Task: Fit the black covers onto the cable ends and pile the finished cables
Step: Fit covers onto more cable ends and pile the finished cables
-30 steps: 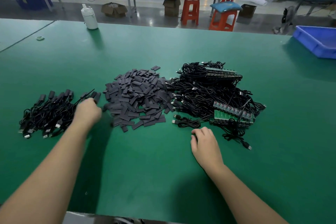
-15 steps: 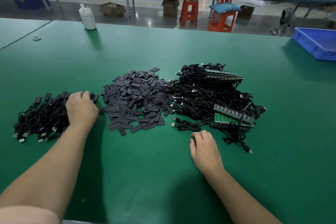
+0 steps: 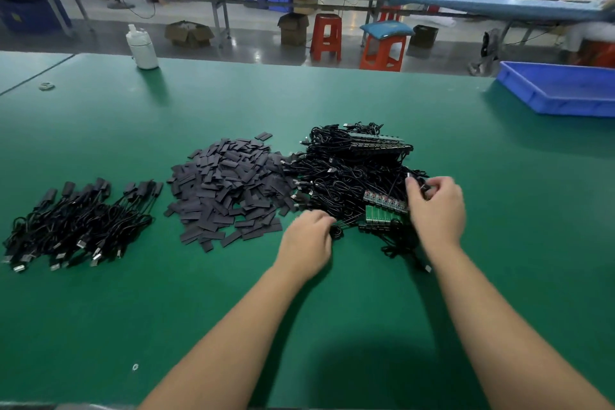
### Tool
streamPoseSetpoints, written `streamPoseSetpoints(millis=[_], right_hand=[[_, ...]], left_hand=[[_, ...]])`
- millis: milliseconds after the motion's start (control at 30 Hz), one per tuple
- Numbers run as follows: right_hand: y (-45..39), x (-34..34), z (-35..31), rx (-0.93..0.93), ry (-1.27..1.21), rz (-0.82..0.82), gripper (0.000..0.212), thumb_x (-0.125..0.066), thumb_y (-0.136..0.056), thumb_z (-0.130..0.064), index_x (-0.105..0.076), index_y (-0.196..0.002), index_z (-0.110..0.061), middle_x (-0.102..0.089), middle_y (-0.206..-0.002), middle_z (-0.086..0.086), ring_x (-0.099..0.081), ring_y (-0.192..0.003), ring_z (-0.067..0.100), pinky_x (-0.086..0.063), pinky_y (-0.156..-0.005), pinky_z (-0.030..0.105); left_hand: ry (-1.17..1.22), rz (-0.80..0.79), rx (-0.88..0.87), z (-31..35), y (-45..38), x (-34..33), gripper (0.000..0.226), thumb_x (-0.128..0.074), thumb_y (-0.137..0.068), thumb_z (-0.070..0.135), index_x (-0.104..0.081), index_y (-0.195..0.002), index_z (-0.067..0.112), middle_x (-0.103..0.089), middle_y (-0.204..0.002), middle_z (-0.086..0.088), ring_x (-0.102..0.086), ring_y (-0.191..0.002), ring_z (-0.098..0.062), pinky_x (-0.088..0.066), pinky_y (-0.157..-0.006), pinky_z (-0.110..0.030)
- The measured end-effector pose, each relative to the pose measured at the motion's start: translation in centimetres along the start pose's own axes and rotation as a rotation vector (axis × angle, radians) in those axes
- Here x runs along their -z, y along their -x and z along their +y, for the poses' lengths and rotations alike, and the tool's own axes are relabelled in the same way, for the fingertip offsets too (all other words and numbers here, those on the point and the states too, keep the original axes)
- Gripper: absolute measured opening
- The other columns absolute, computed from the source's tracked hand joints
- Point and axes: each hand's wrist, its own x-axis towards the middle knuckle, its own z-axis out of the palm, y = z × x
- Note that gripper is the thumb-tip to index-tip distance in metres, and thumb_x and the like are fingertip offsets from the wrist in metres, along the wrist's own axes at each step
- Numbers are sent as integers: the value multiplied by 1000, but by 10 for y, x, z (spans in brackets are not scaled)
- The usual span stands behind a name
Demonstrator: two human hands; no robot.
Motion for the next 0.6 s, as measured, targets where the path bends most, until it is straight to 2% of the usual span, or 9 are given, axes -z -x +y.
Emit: streamPoseSetpoints(millis=[67, 133, 200, 300, 367, 433, 533, 600], right_hand=[[-24, 5, 7, -186, 47, -122, 45, -64, -89, -57, -57, -108, -17, -60, -89, -4, -53, -84, 19, -39, -70, 32], [-37, 5, 13, -258, 74, -220, 33, -66, -90, -50, -63, -98, -18, -64, -77, -5, -56, -82, 21, -42, -70, 32], [-44, 3, 18, -297, 54, -251, 20, -68, -91, -36, -71, -90, -17, -70, -80, 0, -60, -78, 22, -47, -71, 32], [-44, 5, 20, -355, -148, -294, 13, -70, -91, -18, -75, -99, -11, -70, -82, 2, -58, -64, 15, -48, -62, 32], [-38, 10, 16, -324, -295, -370, 13, -70, -92, -13, -73, -103, -9, -70, -84, 2, -55, -59, 11, -46, -54, 25], [-27, 15, 7, -225, -346, -475, 11, -69, -93, -12, -72, -103, -11, -70, -82, 0, -55, -56, 7, -46, -48, 19], [-6, 22, -11, -63, -365, -592, 6, -70, -92, -10, -72, -95, -15, -68, -67, -8, -56, -50, 1, -47, -46, 16], [7, 25, -23, 17, -379, -647, 6, -70, -92, -8, -72, -93, -13, -66, -59, -8, -55, -48, 3, -48, -47, 18]], left_hand=[[7, -55, -37, 12, 7, -10, 32, -51, -95, 14, -66, -122, 16, -64, -124, 1, -56, -113, -16, -47, -101, -33], [3, -83, -65, 19, 11, -15, 31, -50, -96, 18, -66, -123, 16, -64, -125, 1, -54, -113, -18, -46, -99, -33], [-5, -93, -87, 21, 11, -16, 31, -49, -97, 20, -66, -123, 16, -63, -125, 1, -54, -113, -18, -46, -99, -32], [3, -97, -78, 23, 8, -10, 31, -49, -95, 16, -67, -122, 17, -64, -124, 2, -55, -112, -17, -47, -99, -32], [88, -108, 9, 28, 2, -4, 33, -48, -96, 14, -66, -122, 19, -65, -122, 5, -55, -113, -13, -46, -99, -30], [308, -107, 162, 37, -7, 4, 28, -51, -98, 20, -66, -122, 23, -68, -116, 10, -59, -108, -6, -47, -96, -25], [691, -121, 306, 55, -23, 14, 26, -67, -92, 27, -67, -118, 25, -71, -103, 14, -64, -94, 4, -49, -88, -15], [790, -95, 332, 66, -31, 21, 19, -73, -88, 24, -69, -106, 28, -72, -93, 13, -65, -85, 6, -48, -78, -9]])
